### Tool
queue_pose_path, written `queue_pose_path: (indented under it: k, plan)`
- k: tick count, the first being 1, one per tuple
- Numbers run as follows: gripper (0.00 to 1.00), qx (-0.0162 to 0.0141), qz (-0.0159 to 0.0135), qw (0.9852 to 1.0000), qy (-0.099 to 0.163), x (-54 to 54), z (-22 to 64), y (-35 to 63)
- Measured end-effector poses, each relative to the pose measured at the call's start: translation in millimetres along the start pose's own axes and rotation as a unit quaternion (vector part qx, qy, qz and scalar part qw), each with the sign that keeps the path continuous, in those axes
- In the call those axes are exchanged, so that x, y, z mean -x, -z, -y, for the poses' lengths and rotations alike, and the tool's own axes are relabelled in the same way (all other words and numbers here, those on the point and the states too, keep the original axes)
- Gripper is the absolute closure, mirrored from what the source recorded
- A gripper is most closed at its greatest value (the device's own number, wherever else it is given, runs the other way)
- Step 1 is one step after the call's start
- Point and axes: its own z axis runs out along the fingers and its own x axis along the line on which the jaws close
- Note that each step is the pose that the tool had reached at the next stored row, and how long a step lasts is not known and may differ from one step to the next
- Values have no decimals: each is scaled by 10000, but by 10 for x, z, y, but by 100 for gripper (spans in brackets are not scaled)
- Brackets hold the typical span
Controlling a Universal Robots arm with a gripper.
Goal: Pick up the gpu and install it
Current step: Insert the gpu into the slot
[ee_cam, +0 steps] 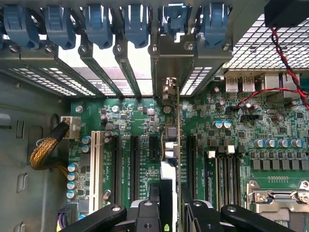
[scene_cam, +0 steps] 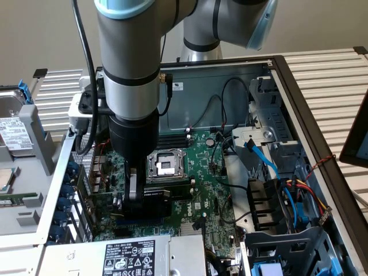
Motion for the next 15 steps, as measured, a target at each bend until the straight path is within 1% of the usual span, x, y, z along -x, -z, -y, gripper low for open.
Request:
queue_pose_path:
  k: [15]
  plan:
    - [73,1,-1,10000,0,0,0,-23]
